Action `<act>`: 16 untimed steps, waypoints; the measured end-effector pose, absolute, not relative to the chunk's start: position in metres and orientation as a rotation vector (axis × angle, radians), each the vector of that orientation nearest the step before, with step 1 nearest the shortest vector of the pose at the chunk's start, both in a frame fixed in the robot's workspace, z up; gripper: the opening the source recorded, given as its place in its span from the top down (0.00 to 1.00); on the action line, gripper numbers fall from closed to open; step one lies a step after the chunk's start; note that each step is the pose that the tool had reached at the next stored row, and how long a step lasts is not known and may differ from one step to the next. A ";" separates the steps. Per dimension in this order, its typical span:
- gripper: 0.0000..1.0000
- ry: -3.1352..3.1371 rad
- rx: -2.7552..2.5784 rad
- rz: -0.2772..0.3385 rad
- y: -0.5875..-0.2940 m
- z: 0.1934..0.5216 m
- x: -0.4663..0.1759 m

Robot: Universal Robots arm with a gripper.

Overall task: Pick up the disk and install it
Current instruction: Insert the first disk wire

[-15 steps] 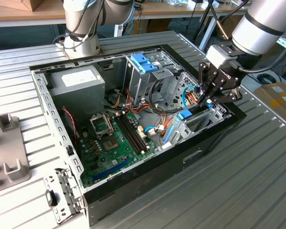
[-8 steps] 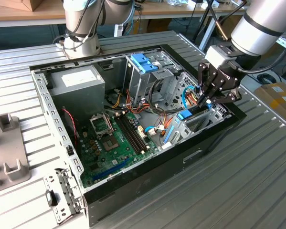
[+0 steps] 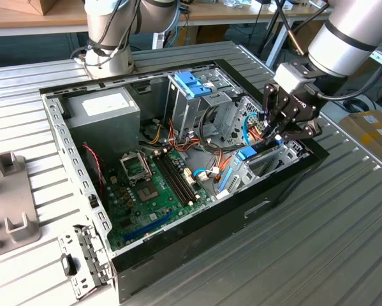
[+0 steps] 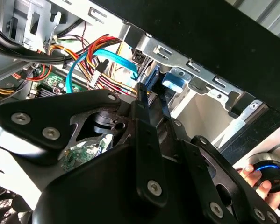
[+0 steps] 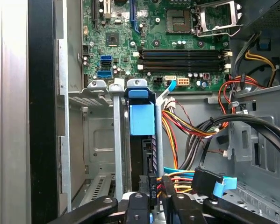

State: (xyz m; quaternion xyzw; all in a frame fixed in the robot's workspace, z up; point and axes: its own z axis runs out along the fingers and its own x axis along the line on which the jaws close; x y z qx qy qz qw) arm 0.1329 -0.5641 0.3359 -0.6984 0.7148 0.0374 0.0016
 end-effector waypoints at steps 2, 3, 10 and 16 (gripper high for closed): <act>0.76 2.243 -2.192 0.117 -0.564 0.336 0.133; 0.76 2.243 -2.192 0.117 -0.564 0.337 0.133; 0.76 2.243 -2.191 0.118 -0.564 0.357 0.133; 0.84 2.242 -2.191 0.120 -0.564 0.360 0.133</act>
